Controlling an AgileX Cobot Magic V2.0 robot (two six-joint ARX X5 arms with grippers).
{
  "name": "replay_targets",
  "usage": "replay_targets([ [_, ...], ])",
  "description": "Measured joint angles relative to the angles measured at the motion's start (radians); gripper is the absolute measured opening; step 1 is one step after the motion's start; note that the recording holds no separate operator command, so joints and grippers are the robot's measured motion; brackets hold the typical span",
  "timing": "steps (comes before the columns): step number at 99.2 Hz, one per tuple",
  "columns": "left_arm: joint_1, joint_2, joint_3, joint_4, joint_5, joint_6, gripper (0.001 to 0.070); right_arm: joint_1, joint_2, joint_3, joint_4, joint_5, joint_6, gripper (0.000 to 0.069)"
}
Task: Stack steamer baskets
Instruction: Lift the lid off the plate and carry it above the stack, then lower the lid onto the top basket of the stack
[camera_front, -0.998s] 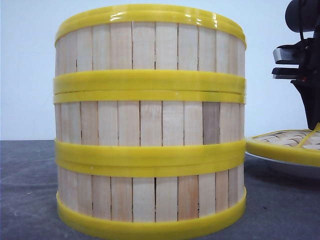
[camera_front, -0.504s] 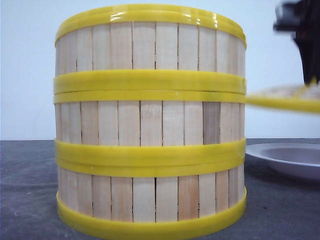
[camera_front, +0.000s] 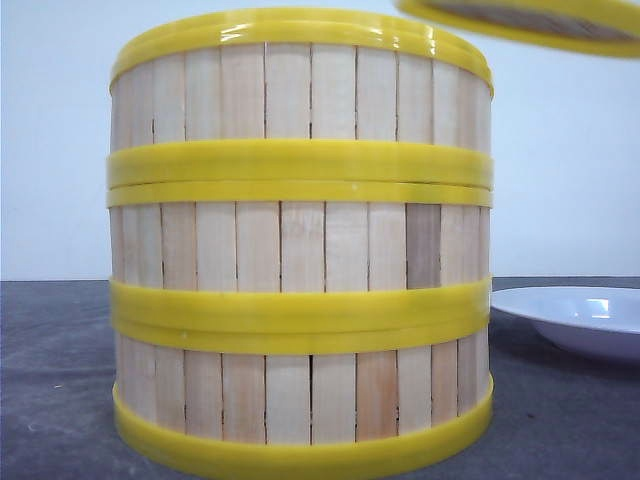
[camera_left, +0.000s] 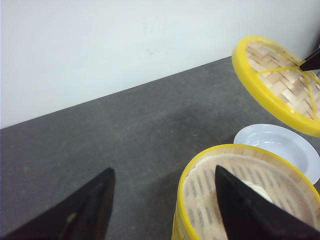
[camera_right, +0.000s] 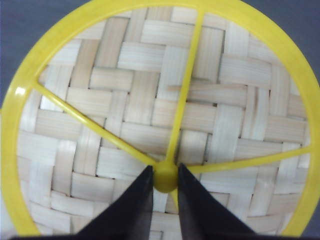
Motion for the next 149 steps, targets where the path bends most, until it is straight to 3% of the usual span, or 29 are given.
replay_targets([
  [47,0.0,0.007,0.0,0.0,0.0,-0.006,0.0381,0.328,0.083,0.002,-0.012,0.001,0.0,0.0054],
  [68,0.0,0.015,0.0,0.0,0.0,-0.008,0.0381,0.422,0.122,0.002,-0.021,0.049,0.0,0.0054],
  [149,0.0,0.014,0.0,-0.002,0.0,-0.011,0.0381,0.527,0.214,0.002,-0.066,0.105,-0.005,0.0054],
])
